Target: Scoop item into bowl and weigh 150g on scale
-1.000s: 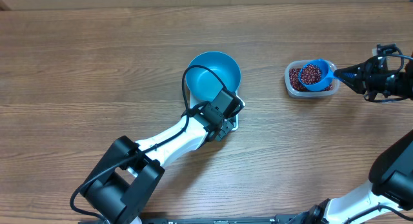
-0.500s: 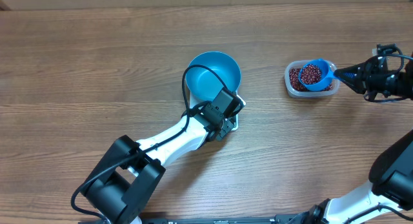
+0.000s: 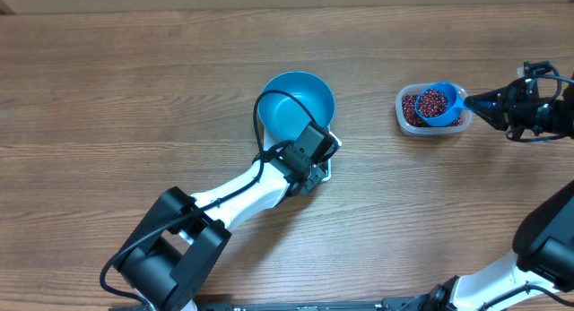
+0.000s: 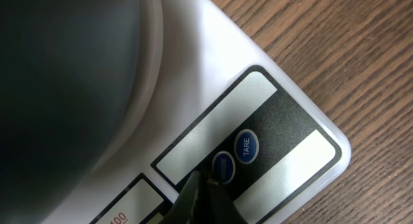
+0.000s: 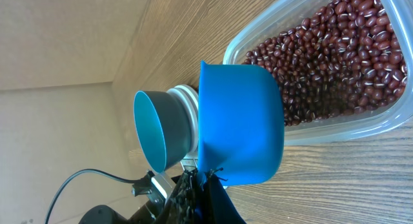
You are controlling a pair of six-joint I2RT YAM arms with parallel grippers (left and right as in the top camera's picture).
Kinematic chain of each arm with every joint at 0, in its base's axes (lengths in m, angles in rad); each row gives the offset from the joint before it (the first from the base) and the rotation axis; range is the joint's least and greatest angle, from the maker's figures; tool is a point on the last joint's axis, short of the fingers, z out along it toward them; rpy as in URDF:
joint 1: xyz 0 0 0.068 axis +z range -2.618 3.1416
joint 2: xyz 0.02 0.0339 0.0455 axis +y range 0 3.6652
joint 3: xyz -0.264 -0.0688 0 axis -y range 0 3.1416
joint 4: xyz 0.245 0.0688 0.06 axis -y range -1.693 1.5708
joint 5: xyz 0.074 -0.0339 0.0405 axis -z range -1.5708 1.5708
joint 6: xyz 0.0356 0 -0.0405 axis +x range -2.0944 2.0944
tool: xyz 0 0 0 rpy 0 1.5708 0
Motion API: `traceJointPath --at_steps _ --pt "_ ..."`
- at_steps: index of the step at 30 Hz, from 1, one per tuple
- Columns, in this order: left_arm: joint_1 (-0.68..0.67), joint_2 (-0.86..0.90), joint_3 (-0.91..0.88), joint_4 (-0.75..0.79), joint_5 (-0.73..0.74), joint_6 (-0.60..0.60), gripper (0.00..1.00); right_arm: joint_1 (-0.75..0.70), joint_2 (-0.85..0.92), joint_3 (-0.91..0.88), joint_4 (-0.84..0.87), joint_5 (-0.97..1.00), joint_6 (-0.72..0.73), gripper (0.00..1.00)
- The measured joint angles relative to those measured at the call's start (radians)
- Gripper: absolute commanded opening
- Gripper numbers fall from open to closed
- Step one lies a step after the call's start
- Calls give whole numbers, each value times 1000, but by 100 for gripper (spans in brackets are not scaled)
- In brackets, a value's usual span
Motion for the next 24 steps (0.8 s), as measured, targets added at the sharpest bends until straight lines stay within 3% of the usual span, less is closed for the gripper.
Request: traceJointPath --at_steps 24 --pt "15 0 0 8 0 0 4 0 0 0 1 0 -2 4"
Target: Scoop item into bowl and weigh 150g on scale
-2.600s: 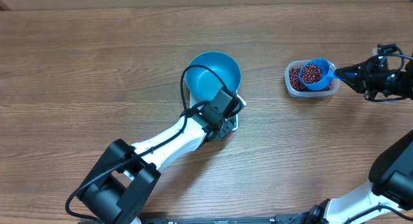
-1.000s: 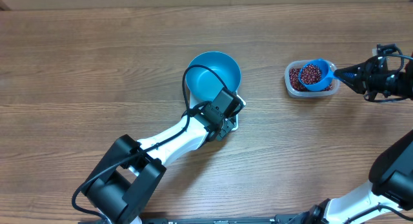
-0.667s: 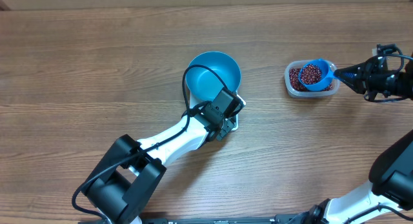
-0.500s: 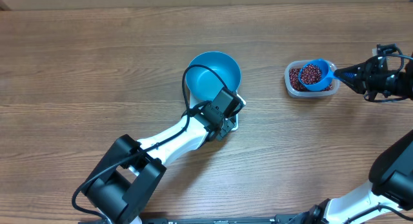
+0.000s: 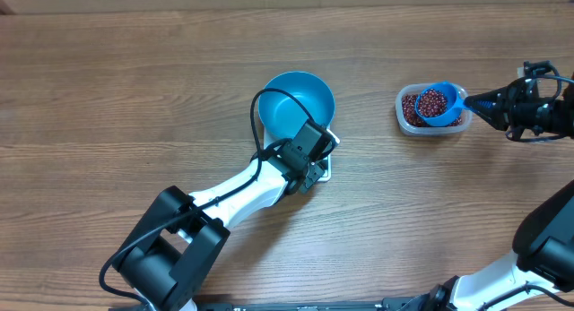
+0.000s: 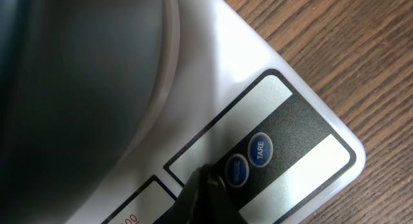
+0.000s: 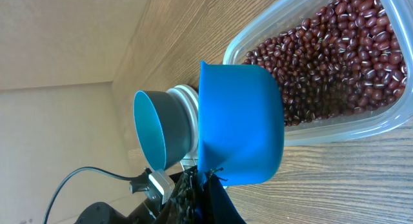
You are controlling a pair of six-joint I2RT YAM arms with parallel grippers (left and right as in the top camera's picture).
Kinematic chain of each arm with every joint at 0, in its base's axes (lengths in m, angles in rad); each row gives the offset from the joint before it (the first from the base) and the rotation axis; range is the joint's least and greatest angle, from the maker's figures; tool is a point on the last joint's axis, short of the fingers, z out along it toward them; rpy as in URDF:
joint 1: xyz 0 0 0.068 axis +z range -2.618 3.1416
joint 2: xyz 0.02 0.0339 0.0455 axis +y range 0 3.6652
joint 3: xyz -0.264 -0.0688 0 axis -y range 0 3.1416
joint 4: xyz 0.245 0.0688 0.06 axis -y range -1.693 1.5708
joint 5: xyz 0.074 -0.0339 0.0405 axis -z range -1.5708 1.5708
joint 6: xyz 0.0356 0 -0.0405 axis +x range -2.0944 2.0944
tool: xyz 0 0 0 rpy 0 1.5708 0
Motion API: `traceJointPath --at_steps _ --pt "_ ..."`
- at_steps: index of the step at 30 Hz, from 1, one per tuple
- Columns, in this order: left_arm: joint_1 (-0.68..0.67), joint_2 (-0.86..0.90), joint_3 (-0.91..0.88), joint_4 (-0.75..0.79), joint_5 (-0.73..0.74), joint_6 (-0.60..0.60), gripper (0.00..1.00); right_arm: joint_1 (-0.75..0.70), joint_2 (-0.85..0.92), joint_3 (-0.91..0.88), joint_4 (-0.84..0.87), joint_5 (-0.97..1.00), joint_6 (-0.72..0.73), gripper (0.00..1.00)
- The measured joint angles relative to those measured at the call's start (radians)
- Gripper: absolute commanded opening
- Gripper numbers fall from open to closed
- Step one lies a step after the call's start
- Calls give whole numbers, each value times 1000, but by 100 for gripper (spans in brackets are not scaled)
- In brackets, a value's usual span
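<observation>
A blue bowl (image 5: 299,100) stands on the white scale (image 5: 326,174), which is mostly hidden under it. My left gripper (image 5: 314,161) is shut, its tip (image 6: 205,179) down on the scale's panel just left of the MODE button (image 6: 237,170) and near the TARE button (image 6: 260,150). My right gripper (image 5: 491,103) is shut on the handle of a blue scoop (image 5: 437,103) full of red beans. It holds the scoop level over a clear container of beans (image 5: 408,109). The right wrist view shows the scoop (image 7: 242,127) in front of the container (image 7: 329,62).
The bowl (image 7: 161,130) and scale show far off in the right wrist view. A black cable (image 5: 260,114) loops from the left arm across the bowl's rim. Bare wooden table (image 5: 108,96) lies all around.
My left gripper's tip touched the MODE button before and now rests slightly to its left on the panel. The right gripper and the scoop have not moved.
</observation>
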Motion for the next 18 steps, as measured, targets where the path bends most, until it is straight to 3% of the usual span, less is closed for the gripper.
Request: traceJointPath --at_steps 18 --pt "0 5 0 14 1 0 4 0 0 0 0 0 0 4"
